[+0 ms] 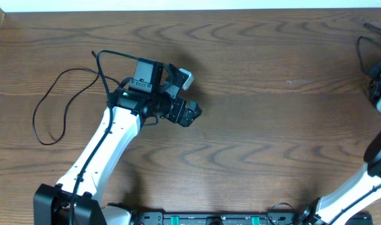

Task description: Untangle cables

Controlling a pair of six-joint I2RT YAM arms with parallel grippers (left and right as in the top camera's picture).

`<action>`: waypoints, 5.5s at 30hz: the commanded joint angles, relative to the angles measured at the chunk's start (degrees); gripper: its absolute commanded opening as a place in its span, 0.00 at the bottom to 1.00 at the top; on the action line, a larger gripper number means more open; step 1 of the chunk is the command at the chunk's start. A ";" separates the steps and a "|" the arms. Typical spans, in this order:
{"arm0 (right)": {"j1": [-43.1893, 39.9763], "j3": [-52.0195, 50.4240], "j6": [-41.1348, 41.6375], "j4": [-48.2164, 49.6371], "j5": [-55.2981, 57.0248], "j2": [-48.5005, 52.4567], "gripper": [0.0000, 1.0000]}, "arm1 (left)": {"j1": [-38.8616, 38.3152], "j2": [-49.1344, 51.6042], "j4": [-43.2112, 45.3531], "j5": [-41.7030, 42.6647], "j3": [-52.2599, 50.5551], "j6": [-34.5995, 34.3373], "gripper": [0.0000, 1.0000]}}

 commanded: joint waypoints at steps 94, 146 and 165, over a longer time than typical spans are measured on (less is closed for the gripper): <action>-2.75 33.11 -12.28 -96.37 1.40 7.82 0.99 | -0.13 0.66 1.29 0.50 0.50 0.57 0.98; -2.36 32.09 -1.11 -50.34 -4.46 27.02 0.95 | -0.13 0.66 3.72 -2.51 0.50 1.40 0.98; 5.49 35.78 7.72 -36.00 -12.13 26.97 0.93 | -0.13 0.68 4.37 -2.51 0.50 1.40 0.98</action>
